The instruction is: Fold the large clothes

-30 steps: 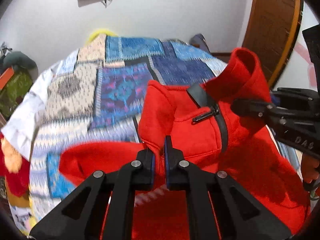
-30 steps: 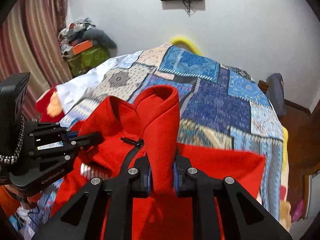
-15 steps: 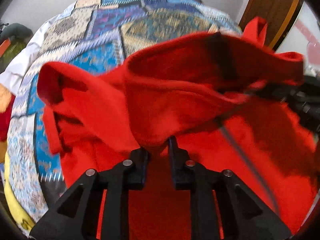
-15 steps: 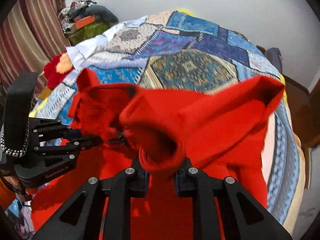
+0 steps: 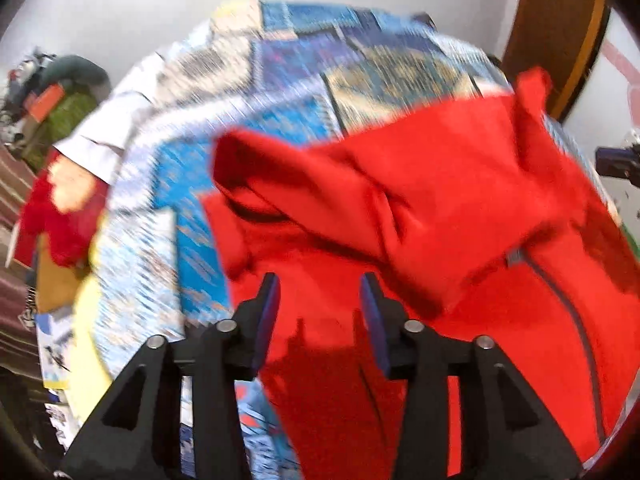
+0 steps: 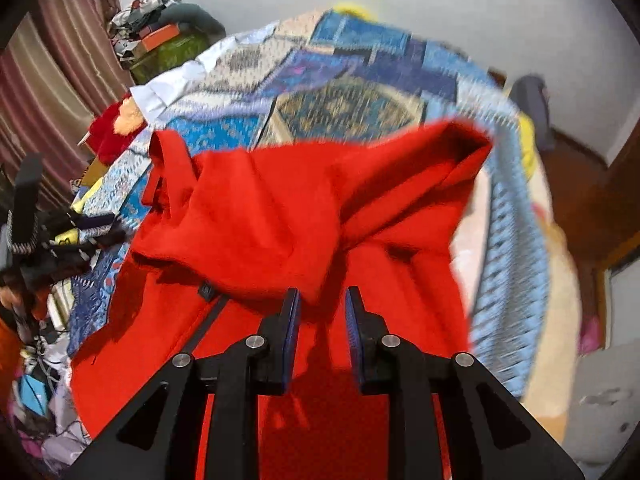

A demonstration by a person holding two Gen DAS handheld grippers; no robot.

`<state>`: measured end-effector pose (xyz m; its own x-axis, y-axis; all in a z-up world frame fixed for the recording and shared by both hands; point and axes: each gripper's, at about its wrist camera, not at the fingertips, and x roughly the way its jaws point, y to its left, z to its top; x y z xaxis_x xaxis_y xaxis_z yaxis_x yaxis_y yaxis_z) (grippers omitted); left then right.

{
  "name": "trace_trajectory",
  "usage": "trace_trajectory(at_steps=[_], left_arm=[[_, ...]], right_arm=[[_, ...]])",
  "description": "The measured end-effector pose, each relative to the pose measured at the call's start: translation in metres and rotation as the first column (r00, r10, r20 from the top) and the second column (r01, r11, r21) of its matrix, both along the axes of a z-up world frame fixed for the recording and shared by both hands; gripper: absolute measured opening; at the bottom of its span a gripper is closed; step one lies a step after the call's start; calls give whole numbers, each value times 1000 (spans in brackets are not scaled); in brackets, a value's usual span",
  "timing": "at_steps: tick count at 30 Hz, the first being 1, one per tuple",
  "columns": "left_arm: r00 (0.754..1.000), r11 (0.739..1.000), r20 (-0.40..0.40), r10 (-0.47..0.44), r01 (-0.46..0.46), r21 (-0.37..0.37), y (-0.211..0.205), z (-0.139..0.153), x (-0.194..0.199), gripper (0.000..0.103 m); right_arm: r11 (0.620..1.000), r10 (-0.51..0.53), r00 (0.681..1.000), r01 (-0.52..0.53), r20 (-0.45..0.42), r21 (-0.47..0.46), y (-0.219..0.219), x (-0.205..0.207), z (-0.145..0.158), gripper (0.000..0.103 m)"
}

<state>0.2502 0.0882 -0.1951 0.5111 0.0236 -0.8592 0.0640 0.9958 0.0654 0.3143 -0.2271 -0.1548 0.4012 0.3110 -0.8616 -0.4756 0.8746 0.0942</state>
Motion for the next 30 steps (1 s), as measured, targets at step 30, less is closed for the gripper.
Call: trace_trajectory(at_steps=[30], left_arm=[[961,973,-169,220,-203,113,96,-95,72,74]], right_arm=[[968,-5,1000,6,5,-250,1,96,-77,18]])
